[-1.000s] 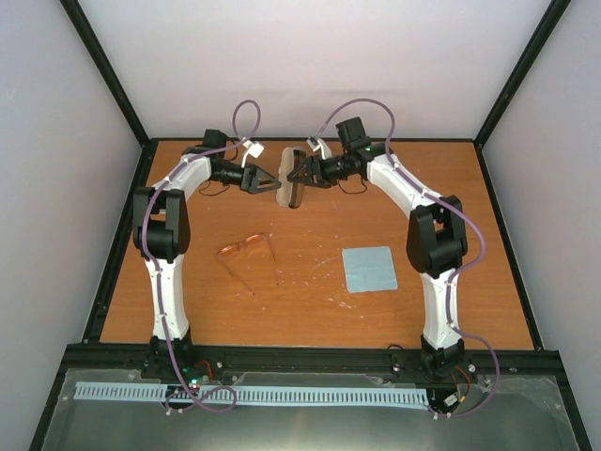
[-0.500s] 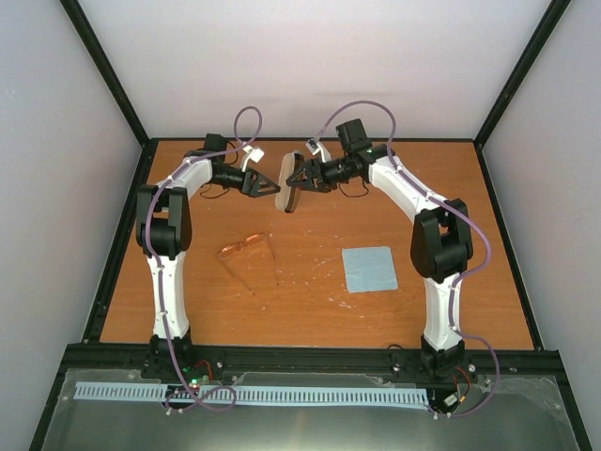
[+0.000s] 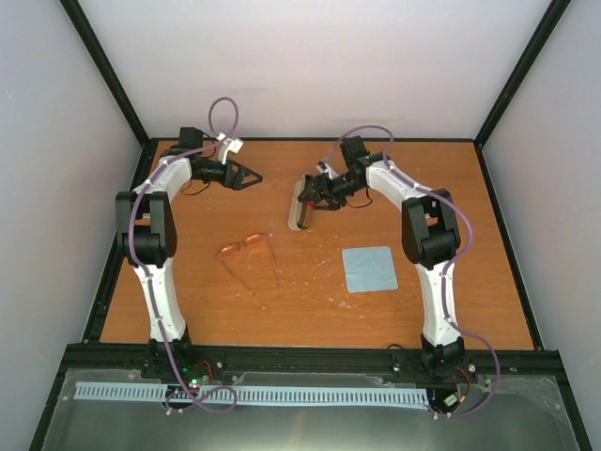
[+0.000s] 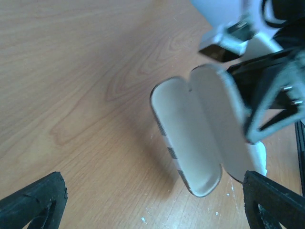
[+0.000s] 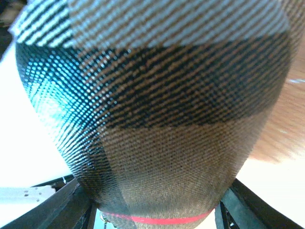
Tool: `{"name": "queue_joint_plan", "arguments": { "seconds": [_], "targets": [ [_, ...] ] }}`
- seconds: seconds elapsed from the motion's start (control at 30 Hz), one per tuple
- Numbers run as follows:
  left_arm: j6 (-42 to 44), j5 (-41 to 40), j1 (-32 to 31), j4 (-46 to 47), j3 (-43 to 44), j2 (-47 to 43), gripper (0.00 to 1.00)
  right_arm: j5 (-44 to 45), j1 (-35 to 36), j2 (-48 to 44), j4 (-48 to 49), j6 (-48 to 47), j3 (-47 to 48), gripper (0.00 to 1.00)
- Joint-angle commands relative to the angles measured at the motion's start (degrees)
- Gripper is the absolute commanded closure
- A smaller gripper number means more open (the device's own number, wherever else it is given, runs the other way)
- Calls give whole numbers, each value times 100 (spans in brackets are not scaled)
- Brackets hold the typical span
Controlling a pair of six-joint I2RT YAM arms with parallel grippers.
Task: Organize the sunglasses
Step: Place the sunglasses case at the center of the board.
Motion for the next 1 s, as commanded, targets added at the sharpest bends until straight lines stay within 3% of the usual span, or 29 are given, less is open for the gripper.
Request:
{"name": "queue_joint_plan", "arguments": {
  "seconds": [0.0,0.3,0.5,0.77,0.9,0.97],
  "targets": [
    [-47,-75,16,173,-226,-357,1,9,-160,453,-481,-55,195,97],
    [-50,-66,16,189,-470,-413,1,215,-358,1046,-799,-244,289,91],
    [-41,-73,16,165,-440,-381,1,379,-466,1084,-973,-289,456,57],
    [-62,-18,16,179,-435,-349,1,592,-469,1099,-1319,-442,686,36],
    [-72,10,16,202,-472,-362,0,693,-471,1122,-1463,-514,738,31],
    [-95,31,16,228,-506,-371,0,779,-470,1124,-1521,-543,760,22]
  ]
}}
